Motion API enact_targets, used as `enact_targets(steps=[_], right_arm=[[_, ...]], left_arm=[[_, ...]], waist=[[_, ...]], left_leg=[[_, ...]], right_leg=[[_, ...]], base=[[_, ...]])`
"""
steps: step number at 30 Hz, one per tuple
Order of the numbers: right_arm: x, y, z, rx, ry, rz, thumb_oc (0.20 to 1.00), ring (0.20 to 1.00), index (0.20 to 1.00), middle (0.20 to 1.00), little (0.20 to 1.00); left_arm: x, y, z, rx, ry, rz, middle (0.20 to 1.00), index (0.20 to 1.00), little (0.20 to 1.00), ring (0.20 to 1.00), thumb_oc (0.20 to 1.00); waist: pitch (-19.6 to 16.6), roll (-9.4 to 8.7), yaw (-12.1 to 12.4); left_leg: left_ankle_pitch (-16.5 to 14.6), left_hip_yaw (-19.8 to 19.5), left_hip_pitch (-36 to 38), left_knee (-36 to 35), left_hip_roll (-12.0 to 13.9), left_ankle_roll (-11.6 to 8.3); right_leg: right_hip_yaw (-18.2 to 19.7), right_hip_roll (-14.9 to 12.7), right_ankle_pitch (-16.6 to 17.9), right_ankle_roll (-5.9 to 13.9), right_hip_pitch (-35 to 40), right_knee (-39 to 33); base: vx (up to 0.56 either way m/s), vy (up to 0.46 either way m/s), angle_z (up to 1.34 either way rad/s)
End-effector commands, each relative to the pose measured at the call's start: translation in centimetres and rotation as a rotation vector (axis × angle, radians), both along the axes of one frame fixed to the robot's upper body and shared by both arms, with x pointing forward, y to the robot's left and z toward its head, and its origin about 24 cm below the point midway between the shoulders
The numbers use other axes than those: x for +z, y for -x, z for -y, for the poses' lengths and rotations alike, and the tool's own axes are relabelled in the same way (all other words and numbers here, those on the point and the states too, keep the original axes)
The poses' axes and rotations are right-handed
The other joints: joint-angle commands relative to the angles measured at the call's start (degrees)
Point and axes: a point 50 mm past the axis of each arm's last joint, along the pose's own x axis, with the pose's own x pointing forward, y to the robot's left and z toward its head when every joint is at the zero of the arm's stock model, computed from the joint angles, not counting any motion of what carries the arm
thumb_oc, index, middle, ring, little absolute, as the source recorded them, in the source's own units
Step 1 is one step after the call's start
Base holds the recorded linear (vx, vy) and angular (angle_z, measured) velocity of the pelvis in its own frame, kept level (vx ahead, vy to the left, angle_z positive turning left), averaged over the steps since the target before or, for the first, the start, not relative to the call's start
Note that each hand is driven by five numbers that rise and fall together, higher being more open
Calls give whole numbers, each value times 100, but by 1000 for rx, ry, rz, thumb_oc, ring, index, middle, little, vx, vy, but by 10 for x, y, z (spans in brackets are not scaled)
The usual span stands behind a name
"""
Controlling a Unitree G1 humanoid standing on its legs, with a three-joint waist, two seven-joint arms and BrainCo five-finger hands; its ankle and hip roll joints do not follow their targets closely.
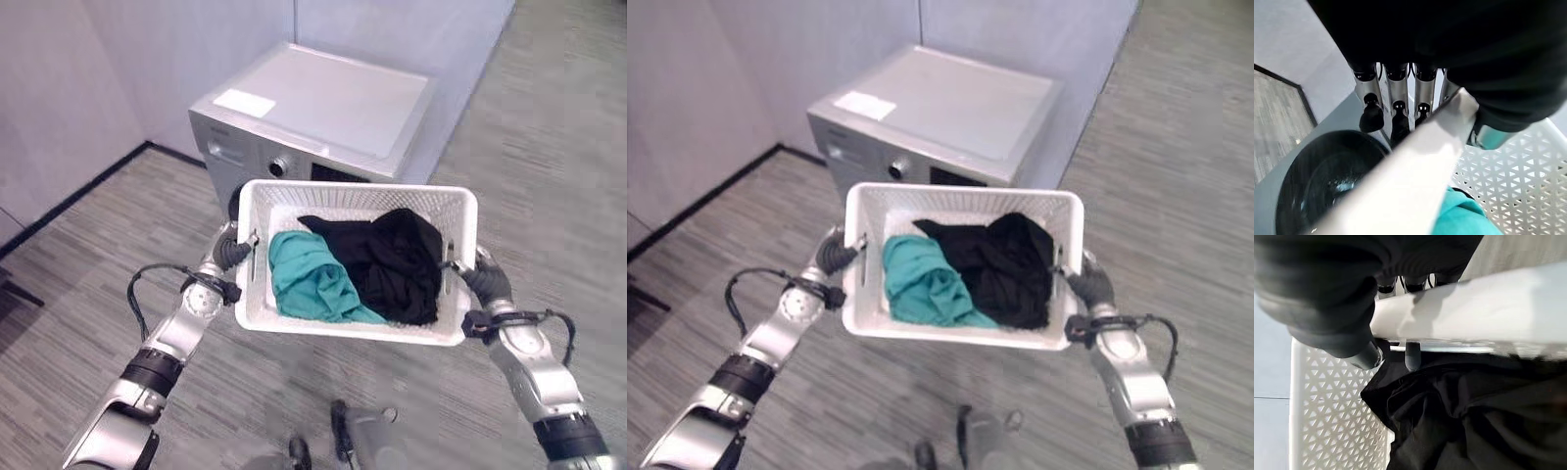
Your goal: Grab the laundry basket,head to the washer,open it,put in the laundry and shut it.
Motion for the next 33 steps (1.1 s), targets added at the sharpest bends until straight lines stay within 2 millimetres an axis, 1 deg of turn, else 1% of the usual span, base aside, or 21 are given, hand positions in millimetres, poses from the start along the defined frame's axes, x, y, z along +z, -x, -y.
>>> enact_targets(steps=[1,2,3,4,5,6,7,8,9,11,12,13,14,15,16,18,19,20,21,25,33], right_arm=[[71,-16,22,-64,-12,316,200,200,200,200,200],[76,-16,20,-55,-22,336,200,200,200,200,200],[77,-16,21,-60,-23,340,200,200,200,200,200],[78,-15,21,-60,-26,344,200,200,200,200,200],[83,-15,22,-64,-23,360,200,200,200,200,200],[94,-17,14,-44,-38,408,200,200,200,200,200],[95,-17,10,-28,-38,415,200,200,200,200,200],[95,-17,10,-28,-38,416,200,200,200,200,200],[93,-15,7,-11,-31,407,200,200,200,200,200],[94,-15,2,16,-36,415,200,200,200,200,200],[95,-15,-2,31,-47,419,200,200,200,200,200],[94,-15,-2,32,-47,419,200,200,200,200,200],[96,-16,-5,46,-53,424,200,200,200,200,200],[99,-17,-10,75,-59,435,200,200,200,200,200],[99,-17,-10,76,-60,436,200,200,200,200,200],[106,-18,-13,100,-72,461,200,200,200,200,200],[114,-17,-11,107,-63,486,200,200,200,200,200],[114,-18,-11,107,-63,487,200,200,200,200,200],[123,-17,-9,112,-33,505,200,200,200,200,200],[135,-15,-10,137,19,534,200,200,200,200,200],[148,-39,-26,175,67,505,200,200,200,200,200]], left_arm=[[59,-9,-19,63,18,241,200,200,200,200,200],[61,-9,-19,59,10,248,200,200,200,200,200],[61,-9,-18,53,11,251,200,200,200,200,200],[62,-9,-18,54,20,256,200,200,200,200,200],[64,-9,-19,57,28,264,200,200,200,200,200],[70,-6,-26,85,57,292,200,200,200,200,200],[71,-6,-26,91,67,300,200,200,200,200,200],[71,-6,-26,91,67,301,200,200,200,200,200],[70,-4,-27,102,86,308,200,200,200,200,200],[73,-4,-29,104,105,321,200,200,200,200,200],[76,-2,-31,106,112,331,200,200,200,200,200],[76,-2,-31,107,112,330,200,200,200,200,200],[77,0,-34,110,124,336,200,200,200,200,200],[84,2,-43,125,130,362,200,200,200,200,200],[84,2,-43,125,130,362,200,200,200,200,200],[97,3,-49,138,133,407,200,200,200,200,200],[112,6,-53,132,123,460,200,200,200,200,200],[113,6,-53,132,123,461,200,200,200,200,200],[122,10,-54,111,121,489,200,200,200,200,200],[139,14,-54,84,111,548,200,200,200,200,200],[171,-1,-48,82,37,600,200,200,200,200,200]], waist=[[-472,-9,31],[-631,-8,56],[-654,-56,39],[-679,-93,-4],[-651,-133,-26],[-432,-182,154],[-351,-232,239],[-351,-210,227],[-272,-294,294],[-238,-366,378],[-251,-368,423],[-246,-387,440],[-292,-392,482],[-357,-326,591],[-358,-351,593],[-413,-296,660],[-450,-224,697],[-456,-226,686],[-552,-93,656],[-748,60,655],[-855,124,669]], left_leg=[[-536,-615,989,-350,603,-203],[-730,-413,1126,-108,702,-298],[-613,-218,988,492,809,-509],[-403,-4,782,1173,1083,-730],[38,151,362,2390,1511,-1005],[687,-29,-352,4210,1755,-1087],[758,-260,-639,4713,1700,-1025],[740,-291,-684,4771,1726,-1033],[744,-515,-1066,5012,1929,-796],[548,-693,-1338,4328,2146,-590],[546,-723,-1249,3806,2169,-584],[560,-684,-1201,3759,2157,-581],[713,-774,-1122,2946,2144,-629],[934,-1140,-939,1404,2138,-798],[1016,-1114,-894,1294,2117,-796],[1290,-1611,-693,215,2084,-939],[1494,-1927,-705,-199,2027,-1031],[1520,-1931,-700,-235,2027,-1034],[1486,-1946,-587,-556,2027,-1085],[1304,-1797,-361,-568,1864,-1154],[1171,-1569,-9,-817,1667,-1057]], right_leg=[[-547,-239,223,271,787,-638],[-978,-272,-70,189,1108,-657],[-1118,-226,-120,78,1335,-793],[-1111,-174,-169,14,1487,-825],[-1117,-94,-215,-127,1643,-881],[-900,129,-371,-422,1971,-901],[-758,160,-401,-499,2063,-908],[-775,186,-403,-509,2048,-902],[-569,222,-461,-587,2204,-861],[-386,151,-506,-505,2312,-836],[-281,135,-524,-461,2329,-825],[-256,118,-522,-459,2341,-828],[-135,100,-520,-436,2331,-843],[101,123,-584,-370,2395,-819],[109,102,-560,-374,2389,-832],[351,117,-698,-356,2489,-797],[479,123,-752,-334,2536,-782],[471,121,-752,-335,2527,-780],[515,131,-829,-301,2541,-751],[575,-118,-775,-141,2626,-793],[844,-378,-684,109,2596,-803]], base=[[324,-31,-14],[284,-115,1],[411,-183,4],[216,-264,-3],[228,-315,-12],[162,-265,-18],[89,-151,-16],[85,-62,-133],[106,-25,-139],[146,51,-86],[99,75,-46],[98,86,-51],[195,190,-48],[183,185,-46],[239,203,-62],[228,171,-96],[182,159,-94],[219,229,-42],[191,205,40],[177,213,29],[117,126,-27]])
